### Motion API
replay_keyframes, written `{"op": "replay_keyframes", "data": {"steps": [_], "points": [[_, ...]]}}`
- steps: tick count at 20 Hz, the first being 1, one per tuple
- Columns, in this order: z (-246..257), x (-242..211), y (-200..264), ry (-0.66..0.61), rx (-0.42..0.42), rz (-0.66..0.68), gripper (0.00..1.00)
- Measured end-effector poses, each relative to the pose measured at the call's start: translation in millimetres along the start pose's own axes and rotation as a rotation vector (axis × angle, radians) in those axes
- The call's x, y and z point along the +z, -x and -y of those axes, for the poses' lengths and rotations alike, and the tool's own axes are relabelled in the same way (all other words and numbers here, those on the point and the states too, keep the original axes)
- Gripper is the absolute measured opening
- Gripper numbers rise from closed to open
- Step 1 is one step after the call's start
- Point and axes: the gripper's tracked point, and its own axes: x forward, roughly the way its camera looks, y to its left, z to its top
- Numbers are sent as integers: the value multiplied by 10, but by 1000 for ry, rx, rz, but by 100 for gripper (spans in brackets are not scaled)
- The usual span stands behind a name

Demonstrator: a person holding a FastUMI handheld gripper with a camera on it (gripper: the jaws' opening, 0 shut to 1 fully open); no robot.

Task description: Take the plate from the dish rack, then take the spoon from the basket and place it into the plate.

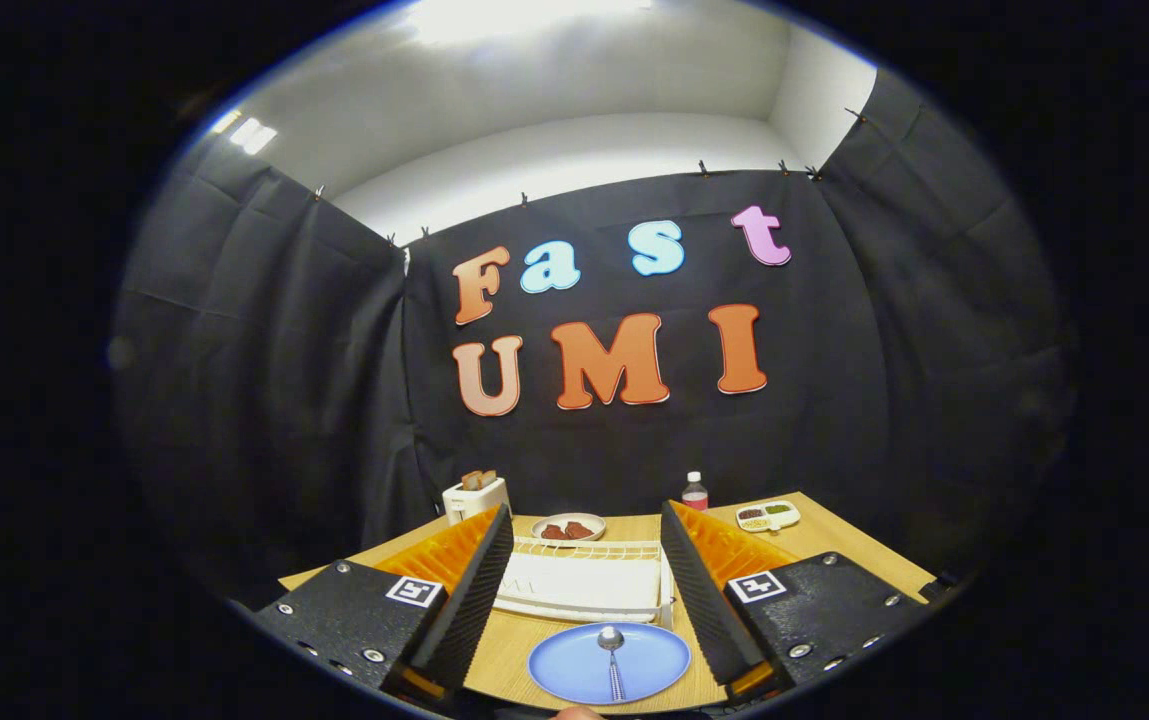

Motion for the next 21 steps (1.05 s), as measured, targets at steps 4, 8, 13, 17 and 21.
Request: {"op": "replay_keyframes", "data": {"steps": [4,8,13,17,21], "points": [[0,-142,109,44,-21,-3,90],[-158,-175,134,89,2,7,90],[-224,-166,139,125,-13,27,90],[-208,-91,150,127,-26,53,91],[-219,-25,174,140,-28,89,91]]}}
